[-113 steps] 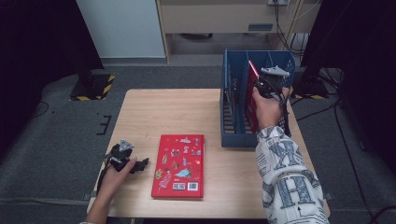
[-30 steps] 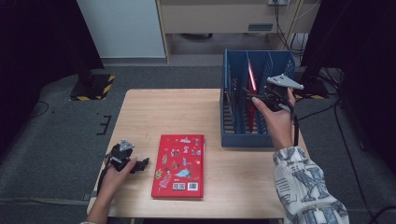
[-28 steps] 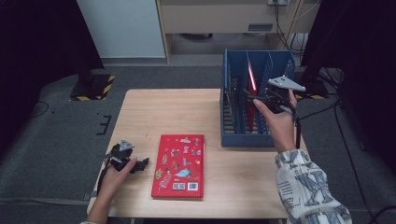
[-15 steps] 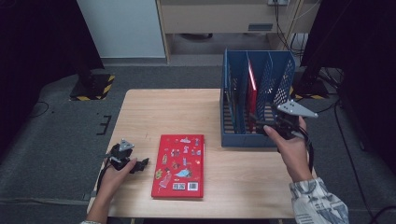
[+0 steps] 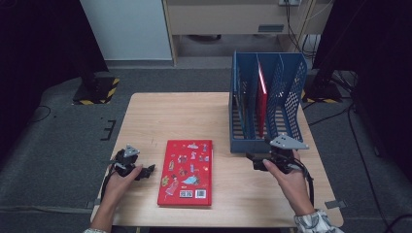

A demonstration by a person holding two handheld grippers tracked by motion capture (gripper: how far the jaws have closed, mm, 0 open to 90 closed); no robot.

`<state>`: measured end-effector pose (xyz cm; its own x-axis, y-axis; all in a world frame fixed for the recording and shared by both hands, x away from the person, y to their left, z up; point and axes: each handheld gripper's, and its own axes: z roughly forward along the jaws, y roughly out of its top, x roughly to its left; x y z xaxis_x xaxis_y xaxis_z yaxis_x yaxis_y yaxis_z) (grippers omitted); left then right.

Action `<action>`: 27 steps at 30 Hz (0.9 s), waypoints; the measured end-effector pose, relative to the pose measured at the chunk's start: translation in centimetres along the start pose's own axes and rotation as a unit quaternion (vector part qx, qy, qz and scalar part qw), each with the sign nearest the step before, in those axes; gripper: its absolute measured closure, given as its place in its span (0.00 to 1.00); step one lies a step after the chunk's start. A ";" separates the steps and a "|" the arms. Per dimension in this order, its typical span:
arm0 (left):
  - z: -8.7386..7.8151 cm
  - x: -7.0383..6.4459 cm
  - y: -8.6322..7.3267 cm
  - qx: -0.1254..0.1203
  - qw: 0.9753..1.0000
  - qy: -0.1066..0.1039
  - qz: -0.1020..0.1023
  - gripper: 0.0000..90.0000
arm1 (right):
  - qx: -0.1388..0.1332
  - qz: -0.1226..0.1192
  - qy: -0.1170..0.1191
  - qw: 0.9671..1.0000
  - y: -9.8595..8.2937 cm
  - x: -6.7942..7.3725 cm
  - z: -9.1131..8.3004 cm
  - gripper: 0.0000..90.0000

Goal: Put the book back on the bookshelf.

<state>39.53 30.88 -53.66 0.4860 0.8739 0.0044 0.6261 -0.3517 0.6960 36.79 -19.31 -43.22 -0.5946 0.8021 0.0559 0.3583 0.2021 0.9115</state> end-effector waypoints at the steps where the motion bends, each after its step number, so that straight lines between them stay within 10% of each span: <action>1: 0.0 0.0 0.0 0.000 1.000 0.001 0.001 0.00 | 0.001 -0.001 0.001 1.000 -0.1 0.4 0.1 0.16; 11: -0.1 0.0 0.0 -0.001 1.000 0.000 -0.002 0.00 | 0.036 -0.050 0.014 0.998 -1.4 4.3 1.9 0.14; 27: -2.1 -0.8 0.9 -0.056 0.998 -0.024 -0.025 0.03 | 0.076 -0.061 0.068 0.993 -2.6 7.8 5.4 0.08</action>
<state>38.40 30.58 -51.51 0.4865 0.8713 -0.0641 0.5795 -0.2669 0.7700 35.07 -10.50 -47.39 -0.7285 0.6850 0.0127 0.3762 0.3845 0.8430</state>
